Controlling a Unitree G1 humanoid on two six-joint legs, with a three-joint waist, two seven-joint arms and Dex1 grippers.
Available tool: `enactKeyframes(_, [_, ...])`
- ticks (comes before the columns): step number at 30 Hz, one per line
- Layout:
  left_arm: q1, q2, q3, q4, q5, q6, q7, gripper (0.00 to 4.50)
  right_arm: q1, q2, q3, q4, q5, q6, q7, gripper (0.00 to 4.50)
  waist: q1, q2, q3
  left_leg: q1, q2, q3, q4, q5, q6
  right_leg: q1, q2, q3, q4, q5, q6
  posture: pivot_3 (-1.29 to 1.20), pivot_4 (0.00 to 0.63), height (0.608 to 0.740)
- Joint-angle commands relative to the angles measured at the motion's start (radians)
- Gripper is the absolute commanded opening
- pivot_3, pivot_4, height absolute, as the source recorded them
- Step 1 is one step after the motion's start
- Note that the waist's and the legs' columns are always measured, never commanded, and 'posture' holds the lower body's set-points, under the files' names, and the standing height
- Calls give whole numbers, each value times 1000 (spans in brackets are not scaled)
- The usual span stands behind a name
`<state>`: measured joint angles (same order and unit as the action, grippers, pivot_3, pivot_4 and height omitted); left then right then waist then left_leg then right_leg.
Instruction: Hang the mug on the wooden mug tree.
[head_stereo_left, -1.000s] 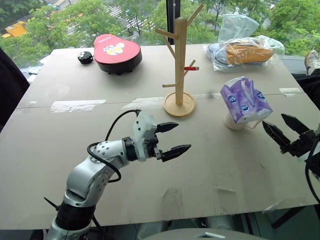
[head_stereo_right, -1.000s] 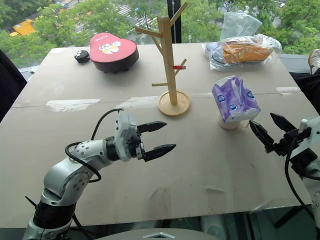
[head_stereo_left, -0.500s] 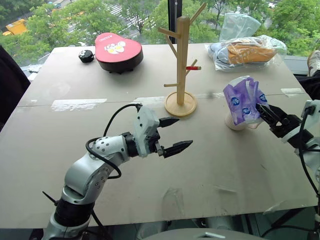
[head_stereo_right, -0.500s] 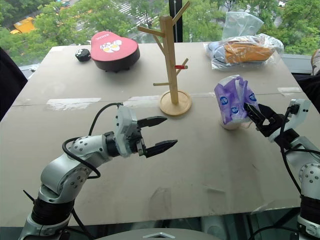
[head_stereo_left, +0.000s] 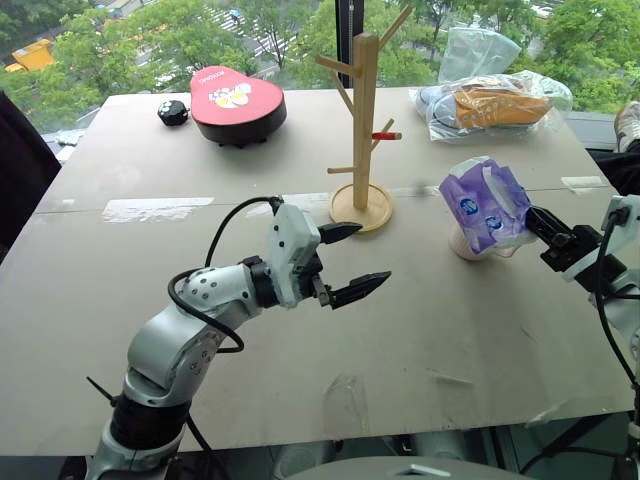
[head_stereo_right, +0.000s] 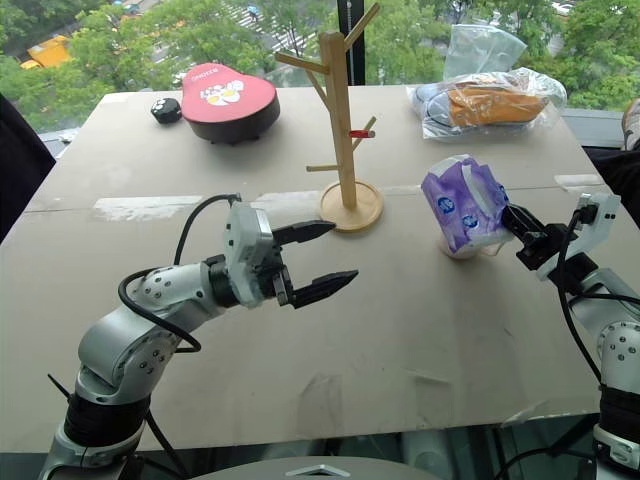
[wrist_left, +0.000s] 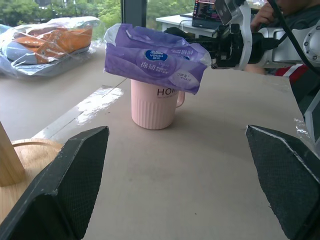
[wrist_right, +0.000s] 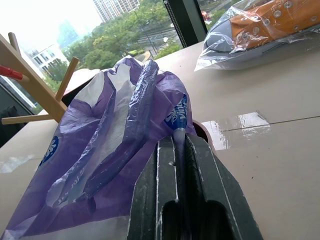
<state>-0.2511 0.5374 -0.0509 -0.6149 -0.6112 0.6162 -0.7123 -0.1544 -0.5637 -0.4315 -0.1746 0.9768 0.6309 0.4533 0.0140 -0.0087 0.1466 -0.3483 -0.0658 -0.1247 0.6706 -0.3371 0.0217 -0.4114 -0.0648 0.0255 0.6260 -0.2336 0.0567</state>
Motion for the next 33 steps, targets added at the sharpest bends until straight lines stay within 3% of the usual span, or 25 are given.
enactKeyframes(1, [-37, -21, -1, -13, -17, -23, 1, 4500, -5, -11, -61, -33, 39, 2, 11, 115, 0, 0, 0, 0, 0, 0, 0, 0, 0, 0, 0, 0, 0, 0, 0, 0, 150, 740])
enactKeyframes(8, [-81, -63, -23, -7, -53, -11, -13, 4500, 48, -58, -238, -70, 197, 45, 4, 115, 3, 0, 0, 0, 0, 0, 0, 0, 0, 0, 0, 0, 0, 0, 0, 0, 150, 740])
enactKeyframes(14, [-95, -96, -79, -2, -72, -7, -26, 4500, 127, -108, -369, -41, 228, 55, -11, 115, 0, 0, 0, 0, 0, 1, 1, 0, 0, 0, 0, 1, 1, 0, 0, 0, 150, 740])
enactKeyframes(19, [-108, -97, -94, 33, -56, -25, -52, 4500, 217, -117, -340, -107, 216, 88, 48, 115, -1, 0, -1, 3, 1, 3, 1, 0, 0, 2, 2, 2, 2, 0, 0, 0, 150, 740])
enactKeyframes(23, [-102, -69, -81, 44, -39, -32, -58, 4500, 251, -151, -213, -199, 61, 25, 116, 1612, -7, 0, -1, 3, 1, 4, 1, 0, 0, 2, 2, 3, 2, 0, 1, 0, 150, 740])
enactKeyframes(25, [-95, -59, -72, 43, -39, -33, -59, 4500, 228, -184, -146, -234, -35, -19, 135, 2703, -4, 0, -1, 3, 0, 4, 2, 0, 0, 2, 3, 3, 2, 1, 1, 0, 150, 740])
enactKeyframes(29, [-84, -45, -65, 36, -40, -34, -54, 4500, 129, -218, -44, -275, -115, -41, 131, 4211, -2, 0, -1, 3, 0, 3, 3, 0, 0, 2, 4, 3, 2, 1, 2, 0, 150, 740])
enactKeyframes(33, [-78, -45, -60, 33, -35, -38, -45, 4500, 20, -241, 73, -290, -206, -40, 125, 4390, 0, 0, -1, 2, 0, 2, 3, 0, 0, 2, 2, 2, 1, 1, 1, 0, 150, 740])
